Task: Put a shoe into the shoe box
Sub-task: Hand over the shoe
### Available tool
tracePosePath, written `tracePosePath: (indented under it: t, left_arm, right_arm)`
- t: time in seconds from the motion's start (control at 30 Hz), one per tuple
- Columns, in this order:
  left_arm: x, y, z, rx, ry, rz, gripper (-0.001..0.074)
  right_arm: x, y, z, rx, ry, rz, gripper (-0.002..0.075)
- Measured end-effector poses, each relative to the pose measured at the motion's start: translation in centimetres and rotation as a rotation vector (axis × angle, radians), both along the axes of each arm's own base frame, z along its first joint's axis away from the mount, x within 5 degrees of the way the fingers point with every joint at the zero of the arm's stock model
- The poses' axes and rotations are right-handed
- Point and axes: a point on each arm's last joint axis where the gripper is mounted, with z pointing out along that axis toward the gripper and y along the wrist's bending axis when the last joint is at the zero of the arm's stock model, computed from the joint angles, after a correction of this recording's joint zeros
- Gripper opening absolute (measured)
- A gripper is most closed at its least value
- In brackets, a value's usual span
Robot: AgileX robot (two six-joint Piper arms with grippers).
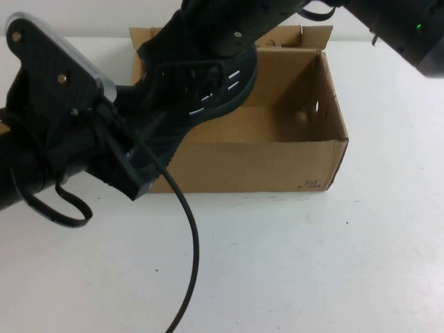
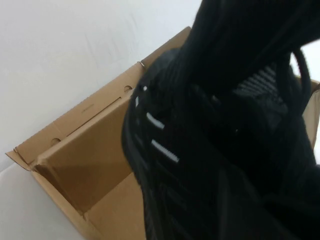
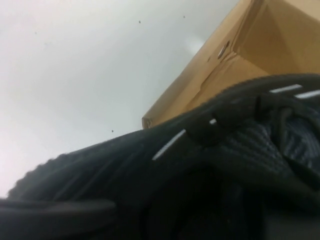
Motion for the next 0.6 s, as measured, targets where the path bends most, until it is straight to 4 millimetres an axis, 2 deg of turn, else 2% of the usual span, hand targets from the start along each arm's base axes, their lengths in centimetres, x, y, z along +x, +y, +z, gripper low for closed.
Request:
tracePosePath:
  t: [0.1, 0.17, 0.47, 0.53, 0.6]
  left_arm:
    - [0.0, 0.0, 0.0, 0.0, 0.0, 0.0, 0.0104]
    - [-0.03, -0.02, -0.02, 0.001, 0.003, -0.004, 0.0063]
    - [-0.35, -0.29, -0.31, 0.01, 0.038, -0.046, 0.0057]
    - [-0.48, -0.38, -0.41, 0.012, 0.052, -0.061, 0.0057]
    - [-0.66, -0.51, -0.56, 0.016, 0.071, -0.083, 0.0057]
  right_arm:
    - [-0.14, -0.06, 0.15, 0.006, 0.004, 0.003, 0.0002]
    - [-0.18, -0.08, 0.11, 0.003, 0.01, 0.003, 0.0004]
    - [-0.31, -0.1, 0.04, -0.049, -0.02, 0.069, 0.0015]
    - [-0.47, 0.04, 0.17, -0.051, -0.036, 0.113, 0.0071]
    - [-0.73, 0.27, 0.39, -0.04, -0.051, 0.165, 0.0181]
